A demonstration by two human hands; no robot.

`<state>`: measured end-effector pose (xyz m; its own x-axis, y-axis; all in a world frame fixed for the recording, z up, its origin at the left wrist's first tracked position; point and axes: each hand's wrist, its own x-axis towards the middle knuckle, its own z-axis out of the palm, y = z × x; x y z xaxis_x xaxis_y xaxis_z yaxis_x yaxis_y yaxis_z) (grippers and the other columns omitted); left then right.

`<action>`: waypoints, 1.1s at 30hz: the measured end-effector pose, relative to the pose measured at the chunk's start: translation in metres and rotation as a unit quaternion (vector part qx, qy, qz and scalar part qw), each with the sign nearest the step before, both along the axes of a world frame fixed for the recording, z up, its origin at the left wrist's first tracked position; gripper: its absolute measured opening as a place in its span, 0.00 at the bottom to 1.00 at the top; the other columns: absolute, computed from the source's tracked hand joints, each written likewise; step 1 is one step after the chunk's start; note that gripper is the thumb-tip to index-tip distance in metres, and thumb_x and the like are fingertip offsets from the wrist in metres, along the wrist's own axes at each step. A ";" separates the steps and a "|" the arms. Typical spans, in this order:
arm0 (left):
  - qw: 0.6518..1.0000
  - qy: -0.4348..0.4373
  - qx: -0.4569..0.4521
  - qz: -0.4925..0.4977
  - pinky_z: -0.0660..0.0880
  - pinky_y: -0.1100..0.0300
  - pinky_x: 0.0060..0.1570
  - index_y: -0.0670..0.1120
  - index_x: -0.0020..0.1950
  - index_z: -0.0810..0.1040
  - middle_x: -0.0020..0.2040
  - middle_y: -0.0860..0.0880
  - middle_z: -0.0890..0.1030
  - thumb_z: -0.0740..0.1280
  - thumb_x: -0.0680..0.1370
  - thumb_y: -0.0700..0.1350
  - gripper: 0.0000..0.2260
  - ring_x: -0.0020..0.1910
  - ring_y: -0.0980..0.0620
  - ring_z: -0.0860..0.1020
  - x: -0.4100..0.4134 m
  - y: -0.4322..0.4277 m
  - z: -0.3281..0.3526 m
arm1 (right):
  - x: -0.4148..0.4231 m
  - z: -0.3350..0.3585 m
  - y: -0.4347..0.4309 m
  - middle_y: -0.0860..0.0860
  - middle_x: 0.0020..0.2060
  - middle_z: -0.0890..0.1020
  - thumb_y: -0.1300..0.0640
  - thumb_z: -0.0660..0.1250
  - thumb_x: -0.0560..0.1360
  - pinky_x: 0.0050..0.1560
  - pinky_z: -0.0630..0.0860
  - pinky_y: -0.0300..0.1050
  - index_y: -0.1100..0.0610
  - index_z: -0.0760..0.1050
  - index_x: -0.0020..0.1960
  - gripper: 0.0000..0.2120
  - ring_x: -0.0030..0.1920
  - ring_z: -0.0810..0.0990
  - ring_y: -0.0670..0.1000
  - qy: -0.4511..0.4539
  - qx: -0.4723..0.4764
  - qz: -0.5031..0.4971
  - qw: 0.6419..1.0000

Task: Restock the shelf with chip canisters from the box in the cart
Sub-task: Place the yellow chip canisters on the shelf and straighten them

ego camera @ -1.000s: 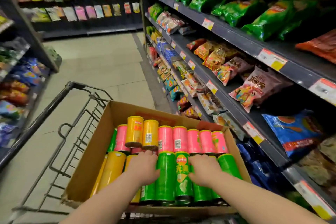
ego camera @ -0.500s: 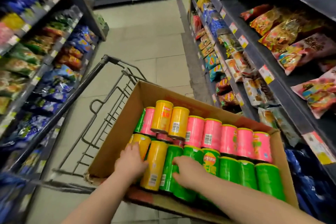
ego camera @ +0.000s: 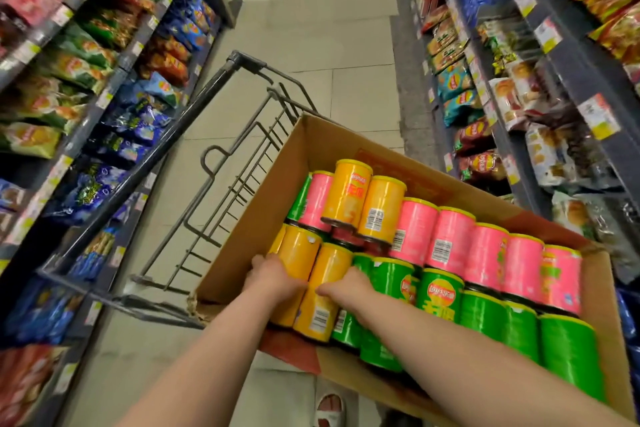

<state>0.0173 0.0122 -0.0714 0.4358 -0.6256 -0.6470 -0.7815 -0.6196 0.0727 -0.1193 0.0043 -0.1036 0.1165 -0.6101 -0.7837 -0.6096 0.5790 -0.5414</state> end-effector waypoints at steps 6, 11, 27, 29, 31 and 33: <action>1.000 0.022 -0.004 0.022 0.69 0.51 0.61 0.44 0.70 0.57 0.67 0.42 0.70 0.74 0.68 0.60 0.40 0.65 0.41 0.71 0.003 0.004 -0.004 | 0.012 -0.009 0.007 0.58 0.61 0.74 0.49 0.78 0.64 0.60 0.73 0.53 0.58 0.63 0.64 0.36 0.61 0.75 0.59 0.021 -0.038 -0.101 0.994; 1.000 0.021 0.015 0.006 0.68 0.50 0.63 0.44 0.75 0.49 0.69 0.41 0.68 0.75 0.68 0.56 0.47 0.67 0.41 0.69 0.002 0.007 -0.008 | 0.016 -0.015 0.011 0.59 0.63 0.74 0.48 0.78 0.65 0.60 0.73 0.52 0.60 0.61 0.65 0.38 0.62 0.75 0.60 0.029 -0.063 -0.136 0.988; 0.967 0.222 -0.095 0.078 0.71 0.53 0.58 0.44 0.71 0.61 0.64 0.42 0.73 0.72 0.61 0.56 0.42 0.61 0.42 0.74 -0.007 0.019 0.025 | -0.018 0.028 0.027 0.53 0.57 0.74 0.55 0.75 0.68 0.51 0.72 0.47 0.54 0.59 0.66 0.33 0.52 0.75 0.53 -0.116 -0.077 -0.238 0.961; 0.951 0.278 -0.115 0.067 0.73 0.54 0.58 0.45 0.70 0.64 0.63 0.43 0.75 0.67 0.58 0.56 0.41 0.59 0.43 0.76 -0.014 0.023 0.035 | -0.033 0.041 0.032 0.53 0.59 0.75 0.54 0.74 0.69 0.52 0.73 0.47 0.52 0.59 0.68 0.33 0.53 0.76 0.53 -0.133 -0.100 -0.247 0.955; 0.935 0.326 -0.131 0.054 0.74 0.53 0.57 0.46 0.68 0.66 0.62 0.44 0.76 0.68 0.59 0.56 0.39 0.56 0.45 0.76 -0.023 0.027 0.044 | -0.050 0.053 0.038 0.53 0.58 0.76 0.52 0.72 0.71 0.52 0.76 0.49 0.50 0.59 0.68 0.32 0.53 0.78 0.54 -0.159 -0.103 -0.272 0.943; 0.918 0.372 -0.135 0.039 0.73 0.54 0.54 0.49 0.66 0.66 0.60 0.46 0.76 0.71 0.62 0.56 0.34 0.54 0.47 0.76 -0.033 0.031 0.054 | -0.064 0.068 0.047 0.52 0.54 0.77 0.52 0.70 0.73 0.47 0.78 0.49 0.49 0.60 0.67 0.27 0.50 0.80 0.54 -0.194 -0.099 -0.301 0.928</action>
<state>-0.0155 0.0437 -0.0170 -0.0126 -0.7929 -0.6093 -0.4070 -0.5525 0.7274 -0.1838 0.0517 -0.0358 -0.0421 -0.7835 -0.6200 0.0563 0.6177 -0.7844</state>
